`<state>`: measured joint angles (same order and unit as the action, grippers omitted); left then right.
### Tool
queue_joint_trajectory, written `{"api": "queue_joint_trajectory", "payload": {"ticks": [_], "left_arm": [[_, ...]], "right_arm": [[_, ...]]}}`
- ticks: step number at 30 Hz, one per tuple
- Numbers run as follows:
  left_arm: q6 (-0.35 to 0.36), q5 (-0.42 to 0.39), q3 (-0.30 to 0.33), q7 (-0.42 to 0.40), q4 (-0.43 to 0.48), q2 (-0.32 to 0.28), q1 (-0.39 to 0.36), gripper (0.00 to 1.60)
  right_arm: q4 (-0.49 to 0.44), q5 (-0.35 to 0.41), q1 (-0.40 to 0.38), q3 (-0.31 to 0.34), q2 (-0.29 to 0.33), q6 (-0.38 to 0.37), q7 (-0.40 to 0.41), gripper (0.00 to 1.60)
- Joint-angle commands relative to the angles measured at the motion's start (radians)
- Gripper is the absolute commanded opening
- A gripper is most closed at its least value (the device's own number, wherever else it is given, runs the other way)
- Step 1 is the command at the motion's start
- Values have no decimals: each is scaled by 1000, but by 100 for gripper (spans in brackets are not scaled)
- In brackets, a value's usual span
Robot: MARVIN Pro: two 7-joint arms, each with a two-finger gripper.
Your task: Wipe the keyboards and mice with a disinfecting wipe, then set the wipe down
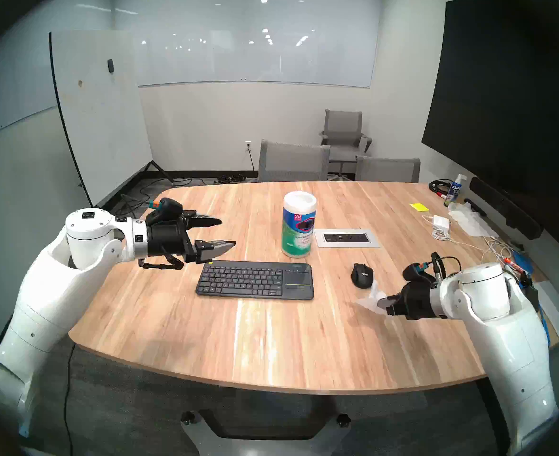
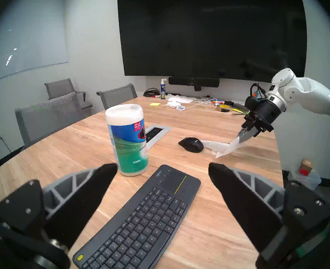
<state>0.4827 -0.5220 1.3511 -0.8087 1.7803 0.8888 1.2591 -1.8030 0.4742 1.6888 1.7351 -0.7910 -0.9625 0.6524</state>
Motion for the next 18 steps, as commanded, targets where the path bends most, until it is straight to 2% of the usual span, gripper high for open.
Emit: {"api": "queue_joint_trajectory", "payload": {"ticks": [1,8,18], "left_arm": [[-2,-2,8,1,17,0,-10,160],[-2,-2,8,1,17,0,-10,160],[-2,-2,8,1,17,0,-10,160]], "right_arm": [[-34,18,-56,8,-48,3,-45,0],[-40,40,-108,-16,-85,3,-88,0],[14,24,-206,-77,-193,3,-229,0]]}}
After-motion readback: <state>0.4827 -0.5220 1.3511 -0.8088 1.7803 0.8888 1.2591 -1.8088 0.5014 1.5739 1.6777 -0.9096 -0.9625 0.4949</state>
